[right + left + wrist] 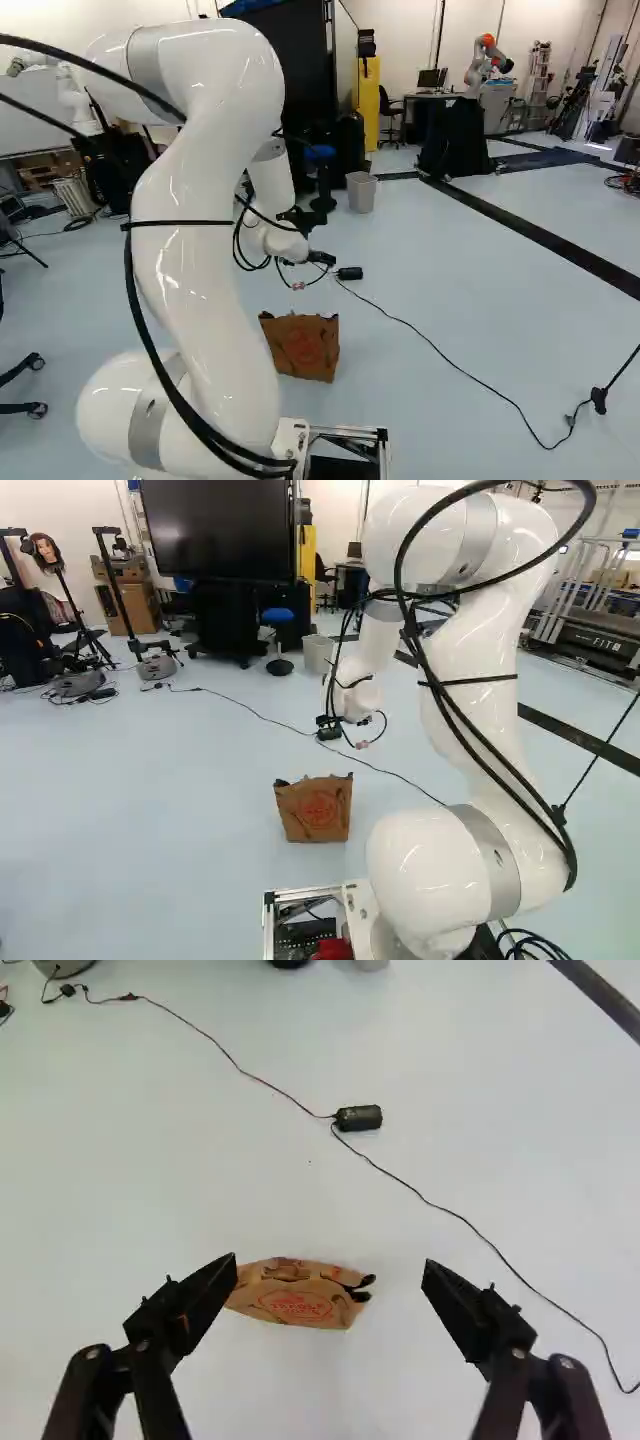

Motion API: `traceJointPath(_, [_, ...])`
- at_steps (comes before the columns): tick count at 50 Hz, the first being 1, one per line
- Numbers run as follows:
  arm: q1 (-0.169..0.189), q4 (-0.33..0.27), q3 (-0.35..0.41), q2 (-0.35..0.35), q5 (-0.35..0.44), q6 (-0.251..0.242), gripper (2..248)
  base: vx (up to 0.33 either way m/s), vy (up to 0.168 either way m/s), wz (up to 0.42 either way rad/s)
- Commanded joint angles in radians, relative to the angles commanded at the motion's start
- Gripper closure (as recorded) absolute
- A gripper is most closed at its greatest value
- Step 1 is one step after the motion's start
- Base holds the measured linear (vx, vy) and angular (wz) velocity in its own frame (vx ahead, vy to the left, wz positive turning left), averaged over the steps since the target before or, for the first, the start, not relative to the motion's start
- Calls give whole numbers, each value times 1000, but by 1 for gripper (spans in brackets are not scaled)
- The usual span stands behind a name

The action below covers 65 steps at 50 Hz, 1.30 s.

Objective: Pick up the grocery bag from the ground

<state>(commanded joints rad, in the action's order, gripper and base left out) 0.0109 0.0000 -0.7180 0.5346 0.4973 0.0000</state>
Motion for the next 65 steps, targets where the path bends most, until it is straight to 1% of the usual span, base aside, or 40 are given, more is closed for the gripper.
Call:
traceJointPath(13, [0, 0, -23, 47, -16, 0, 3, 0, 0, 0])
traceJointPath(57, [0, 0, -108, 209, -16, 0, 3, 0, 0, 0])
traceJointPath(60, [0, 0, -115, 220, -16, 15, 3, 0, 0, 0])
traceJointPath(65, [0, 0, -125, 239, -16, 66, 3, 0, 0, 0])
